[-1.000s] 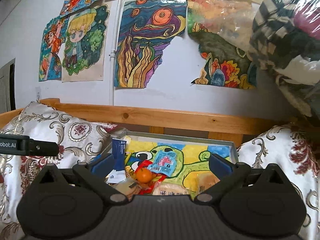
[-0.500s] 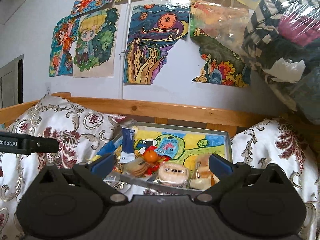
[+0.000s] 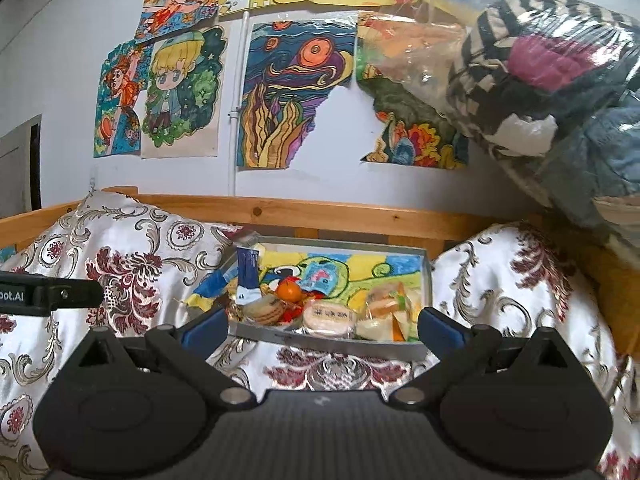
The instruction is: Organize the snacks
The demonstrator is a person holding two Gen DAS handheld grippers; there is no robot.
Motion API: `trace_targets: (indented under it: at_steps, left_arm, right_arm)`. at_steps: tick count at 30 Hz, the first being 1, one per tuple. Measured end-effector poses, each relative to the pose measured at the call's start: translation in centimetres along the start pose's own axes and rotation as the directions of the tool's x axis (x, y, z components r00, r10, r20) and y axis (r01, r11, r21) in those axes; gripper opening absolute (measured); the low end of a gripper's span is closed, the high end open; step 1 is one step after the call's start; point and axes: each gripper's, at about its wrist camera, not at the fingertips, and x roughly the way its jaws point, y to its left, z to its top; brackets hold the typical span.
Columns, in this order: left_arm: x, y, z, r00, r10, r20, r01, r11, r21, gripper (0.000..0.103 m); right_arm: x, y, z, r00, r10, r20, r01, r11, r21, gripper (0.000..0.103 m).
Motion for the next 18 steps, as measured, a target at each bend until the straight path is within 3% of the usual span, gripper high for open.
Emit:
trace_targets:
  at_steps: [18]
  left_arm:
    - [-4.0,-0.6,-4.6,0.999,0.03,-0.01,-0.029,0.998,0.051,0.102]
  right_arm:
    - [-4.3,0.4,-2.3,0.999,-0.019,-0.035,0.021,0.998,0.052,0.103]
